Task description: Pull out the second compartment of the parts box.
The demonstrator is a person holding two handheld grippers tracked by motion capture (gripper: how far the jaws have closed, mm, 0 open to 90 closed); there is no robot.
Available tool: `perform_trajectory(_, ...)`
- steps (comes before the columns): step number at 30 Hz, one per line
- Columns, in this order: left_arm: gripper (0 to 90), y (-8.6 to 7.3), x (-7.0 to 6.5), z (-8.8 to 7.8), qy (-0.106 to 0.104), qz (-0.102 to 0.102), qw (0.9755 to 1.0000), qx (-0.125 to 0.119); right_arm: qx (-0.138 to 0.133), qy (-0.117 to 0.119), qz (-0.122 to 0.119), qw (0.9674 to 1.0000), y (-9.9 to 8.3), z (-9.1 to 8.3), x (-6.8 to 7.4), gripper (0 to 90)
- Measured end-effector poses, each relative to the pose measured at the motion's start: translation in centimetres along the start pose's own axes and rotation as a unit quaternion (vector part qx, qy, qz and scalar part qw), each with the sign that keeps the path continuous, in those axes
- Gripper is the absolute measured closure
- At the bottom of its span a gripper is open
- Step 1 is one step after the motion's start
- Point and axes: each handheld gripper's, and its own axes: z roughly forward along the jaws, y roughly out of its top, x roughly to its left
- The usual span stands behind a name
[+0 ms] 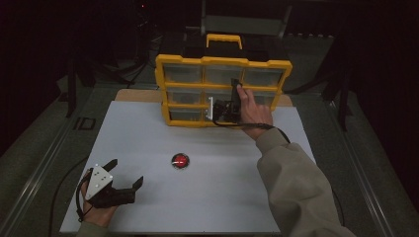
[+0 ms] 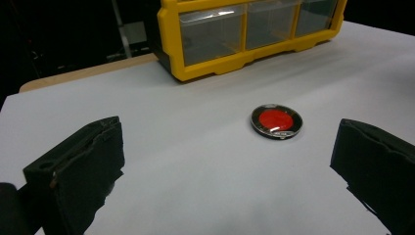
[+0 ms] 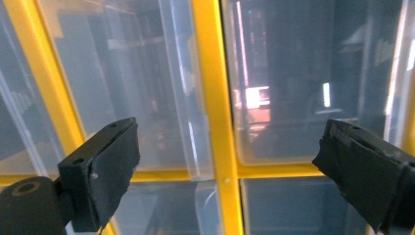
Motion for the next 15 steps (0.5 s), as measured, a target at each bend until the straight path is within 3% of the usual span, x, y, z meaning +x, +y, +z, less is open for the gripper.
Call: perform_trajectory(15, 0.0, -0.01, -0.01, 0.01, 0.001, 0.0, 1.0, 0.001, 0.0, -0.039, -0.017, 0.9991, 0.01, -0.06, -0.29, 8.4)
